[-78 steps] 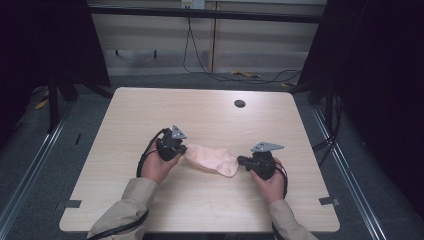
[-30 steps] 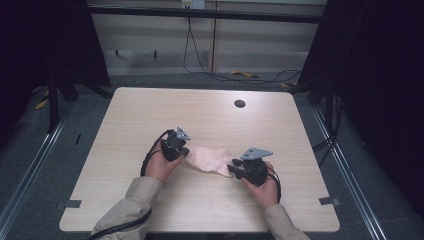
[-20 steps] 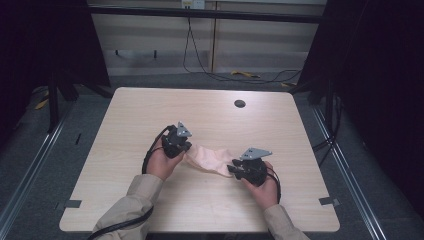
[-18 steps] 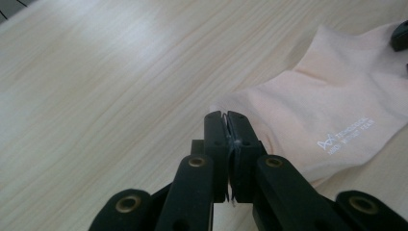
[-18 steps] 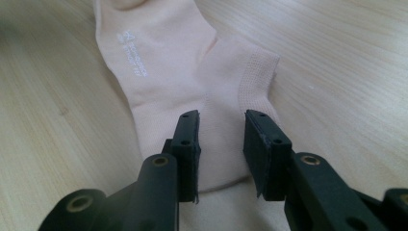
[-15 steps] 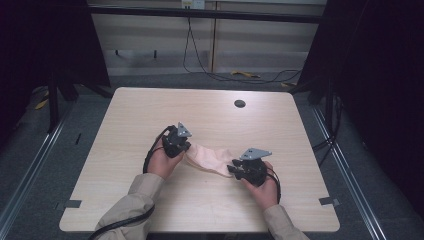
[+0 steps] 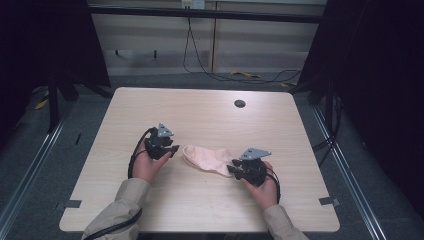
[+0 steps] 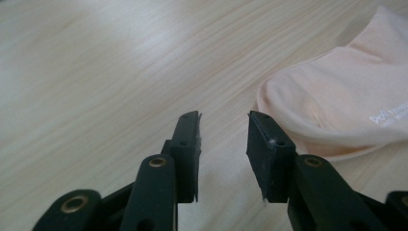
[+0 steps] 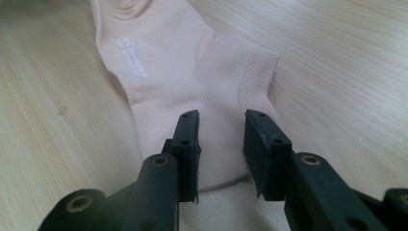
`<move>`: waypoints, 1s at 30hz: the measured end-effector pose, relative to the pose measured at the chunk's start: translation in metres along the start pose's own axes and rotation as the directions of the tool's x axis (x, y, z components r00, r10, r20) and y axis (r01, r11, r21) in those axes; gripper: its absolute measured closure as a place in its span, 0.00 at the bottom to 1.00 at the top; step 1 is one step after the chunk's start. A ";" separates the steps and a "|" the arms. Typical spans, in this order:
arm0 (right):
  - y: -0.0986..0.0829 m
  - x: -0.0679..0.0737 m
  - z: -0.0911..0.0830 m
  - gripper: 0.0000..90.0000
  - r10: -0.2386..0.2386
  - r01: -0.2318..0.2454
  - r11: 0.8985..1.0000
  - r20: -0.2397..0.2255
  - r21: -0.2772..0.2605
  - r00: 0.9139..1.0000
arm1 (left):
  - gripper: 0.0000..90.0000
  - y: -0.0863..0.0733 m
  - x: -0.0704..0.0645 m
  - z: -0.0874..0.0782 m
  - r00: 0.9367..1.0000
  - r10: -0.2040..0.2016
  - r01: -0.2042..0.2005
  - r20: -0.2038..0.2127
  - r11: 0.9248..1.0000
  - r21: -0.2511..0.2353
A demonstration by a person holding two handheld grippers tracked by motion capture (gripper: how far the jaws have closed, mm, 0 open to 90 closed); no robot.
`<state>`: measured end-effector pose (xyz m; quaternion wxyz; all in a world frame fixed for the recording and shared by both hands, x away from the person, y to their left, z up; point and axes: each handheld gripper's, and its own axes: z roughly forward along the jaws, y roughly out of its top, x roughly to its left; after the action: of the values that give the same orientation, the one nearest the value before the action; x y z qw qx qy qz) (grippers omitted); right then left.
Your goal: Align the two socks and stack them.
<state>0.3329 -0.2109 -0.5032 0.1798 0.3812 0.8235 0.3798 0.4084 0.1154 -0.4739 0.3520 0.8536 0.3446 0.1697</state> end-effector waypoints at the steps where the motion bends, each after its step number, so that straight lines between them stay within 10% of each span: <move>1: 0.000 0.000 0.000 0.74 0.000 0.000 1.000 0.001 -0.001 1.000 | 0.71 -0.001 0.000 0.001 1.000 -0.004 0.004 -0.004 1.000 0.005; 20: 0.000 0.000 0.000 0.74 0.005 -0.005 1.000 -0.002 0.001 1.000 | 0.73 0.007 -0.021 0.029 0.989 -0.074 0.066 0.128 0.995 0.072; 24: 0.000 0.000 0.000 0.74 0.004 -0.004 1.000 0.000 0.002 1.000 | 0.94 0.009 -0.021 0.025 0.992 -0.052 0.041 0.115 0.995 0.092; 30: 0.000 -0.001 0.000 0.75 0.012 -0.012 1.000 -0.010 0.006 1.000 | 0.97 0.007 -0.016 0.017 0.997 -0.034 0.028 0.069 0.996 0.090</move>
<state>0.3337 -0.2110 -0.5033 0.1720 0.3848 0.8232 0.3803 0.4091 0.0923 -0.4813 0.3281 0.8685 0.3523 0.1184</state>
